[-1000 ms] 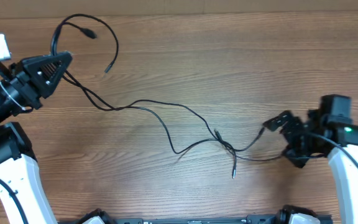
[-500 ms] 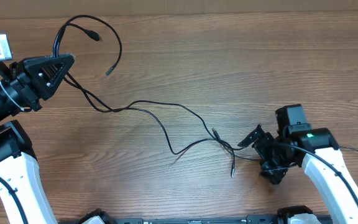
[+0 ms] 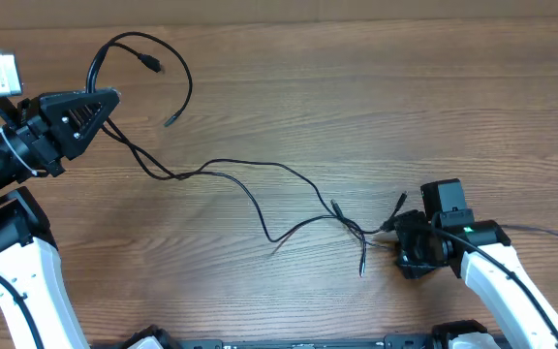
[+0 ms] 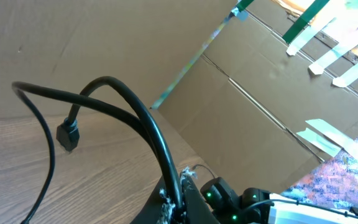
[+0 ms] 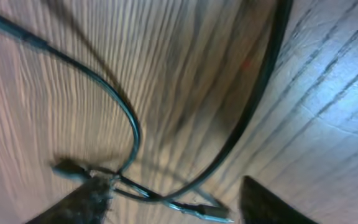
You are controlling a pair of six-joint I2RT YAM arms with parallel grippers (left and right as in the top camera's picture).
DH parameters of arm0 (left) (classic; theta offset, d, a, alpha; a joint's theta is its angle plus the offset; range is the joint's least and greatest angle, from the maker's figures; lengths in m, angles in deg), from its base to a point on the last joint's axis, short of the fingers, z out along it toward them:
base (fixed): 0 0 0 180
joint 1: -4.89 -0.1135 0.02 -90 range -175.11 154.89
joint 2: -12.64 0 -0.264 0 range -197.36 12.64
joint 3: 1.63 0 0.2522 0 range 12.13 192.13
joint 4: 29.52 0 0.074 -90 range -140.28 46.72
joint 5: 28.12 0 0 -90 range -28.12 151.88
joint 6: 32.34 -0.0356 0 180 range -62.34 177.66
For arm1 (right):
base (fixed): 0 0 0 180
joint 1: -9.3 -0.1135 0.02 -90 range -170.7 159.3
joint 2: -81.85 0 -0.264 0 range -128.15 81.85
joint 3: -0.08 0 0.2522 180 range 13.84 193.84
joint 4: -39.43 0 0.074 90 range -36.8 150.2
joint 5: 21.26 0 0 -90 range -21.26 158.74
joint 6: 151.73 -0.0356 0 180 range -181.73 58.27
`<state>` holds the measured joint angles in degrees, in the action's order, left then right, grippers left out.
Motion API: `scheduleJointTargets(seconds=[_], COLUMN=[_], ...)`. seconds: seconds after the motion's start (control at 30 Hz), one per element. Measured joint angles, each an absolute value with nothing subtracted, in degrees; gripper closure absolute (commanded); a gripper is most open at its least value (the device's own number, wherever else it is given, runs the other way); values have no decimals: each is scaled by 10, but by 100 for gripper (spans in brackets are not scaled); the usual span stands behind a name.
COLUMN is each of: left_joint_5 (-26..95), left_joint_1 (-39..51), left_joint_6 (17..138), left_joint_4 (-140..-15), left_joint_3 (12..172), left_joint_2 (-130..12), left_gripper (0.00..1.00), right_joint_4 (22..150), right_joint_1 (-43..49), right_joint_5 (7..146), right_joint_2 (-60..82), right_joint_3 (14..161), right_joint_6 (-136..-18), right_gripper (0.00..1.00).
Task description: Untangle cables
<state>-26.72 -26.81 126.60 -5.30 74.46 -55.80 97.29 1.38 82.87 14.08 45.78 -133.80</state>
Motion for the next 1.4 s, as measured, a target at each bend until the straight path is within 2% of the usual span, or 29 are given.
scheduleJointTargets(seconds=[0.17, 0.2, 0.23, 0.43, 0.6, 0.73, 1.13, 1.4], left_joint_5=[-267, -267, -267, -267, -267, -267, -272, -276], left_joint_1=[-268, -268, -268, -268, -268, -268, -268, -268], left_joint_6=[1268, 1269, 1270, 1279, 1281, 1281, 1289, 1314], left_joint_4=[-53, -53, -53, -53, -53, -53, -53, -53], left_joint_3=[745, 745, 745, 745, 745, 745, 745, 745], left_joint_2=[-558, -558, -558, -558, -558, -558, -558, -558], left_gripper=[96, 96, 96, 96, 96, 96, 96, 96], right_joint_4=[930, 925, 920, 875, 688, 622, 617, 673], right_joint_1=[14, 14, 14, 14, 14, 21, 97, 280], right_joint_5=[827, 827, 827, 830, 855, 891, 965, 951], right_joint_2=[123, 117, 109, 58, 48, 48, 56, 58], right_joint_3=[440, 438, 438, 434, 429, 460, 672, 675], right_joint_6=[-1348, -1349, -1350, -1352, -1293, -1253, -1181, -1098], right_gripper=[41, 58, 96, 96, 96, 96, 96, 96])
